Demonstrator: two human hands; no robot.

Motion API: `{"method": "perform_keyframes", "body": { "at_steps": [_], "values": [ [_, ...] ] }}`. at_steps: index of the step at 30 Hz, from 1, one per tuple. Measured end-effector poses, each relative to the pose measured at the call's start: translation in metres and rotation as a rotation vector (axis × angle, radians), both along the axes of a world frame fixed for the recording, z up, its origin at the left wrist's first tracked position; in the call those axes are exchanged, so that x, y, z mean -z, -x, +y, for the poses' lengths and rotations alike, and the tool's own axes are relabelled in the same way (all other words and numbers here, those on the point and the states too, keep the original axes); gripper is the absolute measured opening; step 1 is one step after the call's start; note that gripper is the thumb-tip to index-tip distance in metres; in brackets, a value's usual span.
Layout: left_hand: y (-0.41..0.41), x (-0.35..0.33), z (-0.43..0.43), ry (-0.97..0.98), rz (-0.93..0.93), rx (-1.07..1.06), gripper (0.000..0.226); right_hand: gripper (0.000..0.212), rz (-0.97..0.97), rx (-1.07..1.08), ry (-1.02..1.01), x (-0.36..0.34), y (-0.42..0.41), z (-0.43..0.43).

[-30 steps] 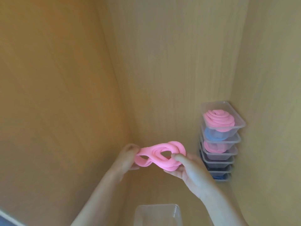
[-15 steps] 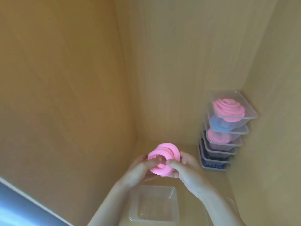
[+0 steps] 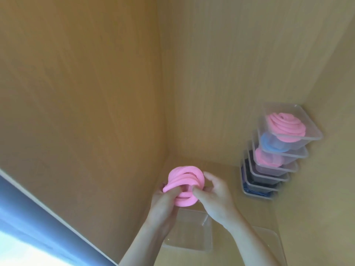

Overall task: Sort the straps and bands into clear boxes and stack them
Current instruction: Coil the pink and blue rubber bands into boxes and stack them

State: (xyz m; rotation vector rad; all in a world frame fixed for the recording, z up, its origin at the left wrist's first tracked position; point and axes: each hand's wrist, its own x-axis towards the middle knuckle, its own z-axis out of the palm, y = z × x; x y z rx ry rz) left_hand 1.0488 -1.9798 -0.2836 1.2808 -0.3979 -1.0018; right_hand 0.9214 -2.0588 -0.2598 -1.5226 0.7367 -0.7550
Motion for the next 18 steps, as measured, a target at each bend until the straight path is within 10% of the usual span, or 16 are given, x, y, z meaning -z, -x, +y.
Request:
{"method": "perform_keyframes", "body": {
  "at_steps": [11, 18],
  "values": [
    [-0.008, 0.000, 0.014, 0.108, 0.111, 0.147, 0.047, 0.023, -0.025, -0.003, -0.088, 0.004, 0.002, 0.000],
    [0.001, -0.003, 0.008, -0.140, -0.115, -0.150, 0.062, 0.028, -0.054, 0.102, -0.270, 0.015, -0.002, 0.008]
  ]
}}
